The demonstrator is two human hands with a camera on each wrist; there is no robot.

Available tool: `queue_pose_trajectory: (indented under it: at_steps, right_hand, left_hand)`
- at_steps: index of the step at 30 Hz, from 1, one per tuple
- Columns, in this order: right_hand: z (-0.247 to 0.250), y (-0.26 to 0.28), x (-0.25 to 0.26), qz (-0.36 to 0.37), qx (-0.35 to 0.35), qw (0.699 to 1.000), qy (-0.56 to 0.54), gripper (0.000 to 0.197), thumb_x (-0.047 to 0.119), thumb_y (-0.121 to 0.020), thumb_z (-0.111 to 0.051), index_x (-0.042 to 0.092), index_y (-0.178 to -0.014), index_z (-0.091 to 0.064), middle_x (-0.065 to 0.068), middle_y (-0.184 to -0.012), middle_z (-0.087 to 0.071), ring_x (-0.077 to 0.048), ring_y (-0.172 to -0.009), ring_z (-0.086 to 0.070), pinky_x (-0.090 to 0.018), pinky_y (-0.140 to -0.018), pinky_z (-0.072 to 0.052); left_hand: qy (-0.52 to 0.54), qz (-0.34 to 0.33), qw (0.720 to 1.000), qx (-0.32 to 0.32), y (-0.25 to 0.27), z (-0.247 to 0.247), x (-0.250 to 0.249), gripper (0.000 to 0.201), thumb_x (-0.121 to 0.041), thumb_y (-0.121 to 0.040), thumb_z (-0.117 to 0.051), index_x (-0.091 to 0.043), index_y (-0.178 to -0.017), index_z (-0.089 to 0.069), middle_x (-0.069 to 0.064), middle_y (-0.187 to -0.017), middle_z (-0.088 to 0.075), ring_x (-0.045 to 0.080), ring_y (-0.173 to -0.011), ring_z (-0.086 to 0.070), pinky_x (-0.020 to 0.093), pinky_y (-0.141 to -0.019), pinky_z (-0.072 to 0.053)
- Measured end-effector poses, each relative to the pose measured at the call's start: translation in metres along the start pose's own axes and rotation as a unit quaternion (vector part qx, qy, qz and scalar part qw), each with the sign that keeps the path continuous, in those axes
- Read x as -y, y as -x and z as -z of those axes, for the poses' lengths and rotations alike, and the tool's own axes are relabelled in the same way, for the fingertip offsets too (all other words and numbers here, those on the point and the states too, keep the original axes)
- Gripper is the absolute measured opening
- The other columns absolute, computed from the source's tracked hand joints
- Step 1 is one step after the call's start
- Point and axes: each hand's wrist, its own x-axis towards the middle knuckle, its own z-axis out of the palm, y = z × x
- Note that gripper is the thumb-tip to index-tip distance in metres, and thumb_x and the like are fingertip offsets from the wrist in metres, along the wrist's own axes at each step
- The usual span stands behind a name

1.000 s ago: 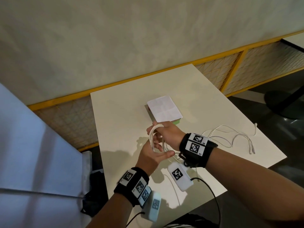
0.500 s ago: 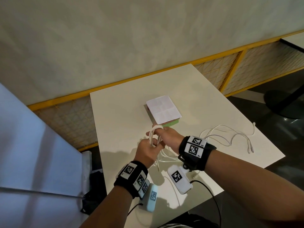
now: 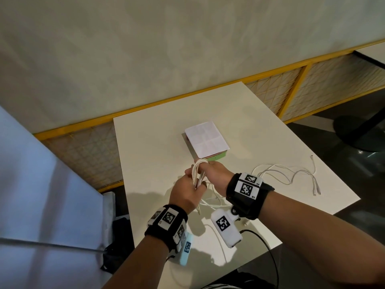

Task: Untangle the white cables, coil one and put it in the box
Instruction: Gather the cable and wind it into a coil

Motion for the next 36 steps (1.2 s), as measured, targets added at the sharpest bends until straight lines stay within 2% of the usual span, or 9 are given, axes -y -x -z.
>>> queue_pose_trajectory:
  at_steps: [4, 8, 11, 15, 21, 25, 29, 32, 36]
  right_hand:
    - [-0.002, 0.001, 0.002, -0.011, 0.0, 1.0, -0.012, 0.032, 0.022, -0.095, -0.041, 0.007, -0.114, -0.063, 0.007, -0.095, -0.07, -0.006, -0.087, -0.062, -0.022, -0.088, -0.048]
    - [-0.003, 0.002, 0.002, -0.017, 0.009, 1.0, -0.005, 0.037, 0.031, -0.095, -0.041, 0.009, -0.1, -0.069, -0.007, -0.091, -0.07, -0.036, -0.075, -0.059, -0.036, -0.06, -0.045]
    - [-0.002, -0.003, 0.001, -0.028, 0.011, 0.999, 0.033, 0.035, 0.034, -0.089, -0.044, 0.015, -0.09, -0.072, -0.016, -0.092, -0.067, -0.029, -0.075, -0.056, -0.035, -0.064, -0.046]
    - [0.003, -0.009, 0.0, -0.009, 0.034, 0.993, 0.11, 0.043, 0.035, -0.069, -0.053, 0.005, -0.096, -0.067, -0.008, -0.082, -0.06, -0.022, -0.082, -0.054, -0.039, -0.085, -0.041]
    - [0.024, 0.002, -0.033, -0.049, 0.229, 0.951, 0.202, 0.083, 0.027, -0.072, -0.071, 0.024, -0.142, -0.027, 0.002, -0.12, -0.063, -0.018, -0.119, -0.054, -0.043, -0.103, -0.039]
    - [0.022, 0.004, -0.063, -0.05, 0.278, 0.902, 0.326, 0.07, 0.06, -0.059, -0.074, 0.019, -0.113, -0.059, -0.007, -0.11, -0.066, -0.023, -0.107, -0.059, -0.044, -0.106, -0.04]
    - [0.021, 0.009, -0.059, -0.023, 0.28, 0.917, 0.282, 0.005, 0.033, -0.082, -0.066, 0.032, -0.078, -0.066, 0.013, -0.079, -0.062, -0.005, -0.082, -0.056, -0.028, -0.093, -0.04]
    - [0.014, 0.007, -0.054, 0.007, 0.243, 0.937, 0.251, 0.012, 0.028, -0.077, -0.067, 0.024, -0.065, -0.066, 0.014, -0.061, -0.056, -0.003, -0.063, -0.048, -0.023, -0.071, -0.036]
    - [0.008, 0.009, -0.049, -0.019, 0.255, 0.943, 0.215, 0.024, 0.016, -0.077, -0.058, 0.022, -0.054, -0.056, 0.01, -0.041, -0.052, -0.006, -0.041, -0.05, -0.03, -0.066, -0.044]
  left_hand:
    - [0.078, 0.013, 0.997, 0.028, 0.003, -0.004, 0.005, 0.03, -0.019, -0.086, -0.058, -0.008, -0.059, -0.051, 0.004, -0.052, -0.047, 0.012, -0.046, -0.042, 0.023, -0.051, -0.035]
    - [0.169, 0.046, 0.983, 0.06, 0.003, -0.002, 0.008, 0.034, -0.03, -0.085, -0.052, -0.005, -0.067, -0.069, 0.005, -0.063, -0.07, 0.018, -0.062, -0.063, 0.029, -0.067, -0.049]
    - [0.246, 0.056, 0.964, 0.079, 0.007, 0.0, 0.006, 0.04, -0.027, -0.094, -0.049, -0.007, -0.064, -0.065, 0.018, -0.064, -0.069, 0.02, -0.066, -0.071, 0.031, -0.065, -0.053]
    - [0.359, 0.084, 0.923, 0.107, 0.012, -0.005, 0.008, 0.04, -0.028, -0.098, -0.046, -0.012, -0.062, -0.05, 0.002, -0.045, -0.038, 0.021, -0.041, -0.052, 0.039, -0.058, -0.056]
    - [0.411, 0.129, 0.902, 0.02, 0.001, 0.005, 0.003, 0.041, -0.034, -0.094, -0.052, -0.013, -0.061, -0.042, -0.001, -0.04, -0.029, 0.014, -0.031, -0.03, 0.023, -0.038, -0.035]
    - [0.413, 0.145, 0.898, 0.031, -0.005, 0.006, 0.001, 0.044, -0.022, -0.084, -0.068, -0.019, -0.051, -0.039, -0.002, -0.039, -0.025, 0.014, -0.032, -0.027, 0.023, -0.042, -0.033]
    - [0.456, 0.136, 0.879, 0.028, -0.006, 0.009, 0.002, 0.046, -0.005, -0.085, -0.062, -0.021, -0.048, -0.039, -0.003, -0.037, -0.026, 0.012, -0.03, -0.027, 0.022, -0.04, -0.033]
    - [0.487, 0.146, 0.861, 0.007, -0.01, 0.01, 0.001, 0.046, 0.004, -0.085, -0.055, -0.019, -0.05, -0.036, -0.003, -0.04, -0.022, 0.011, -0.03, -0.025, 0.021, -0.038, -0.031]
    - [0.472, 0.147, 0.869, -0.009, -0.016, 0.016, 0.006, 0.042, 0.001, -0.078, -0.058, -0.021, -0.048, -0.038, -0.003, -0.042, -0.021, 0.012, -0.031, -0.026, 0.022, -0.038, -0.032]
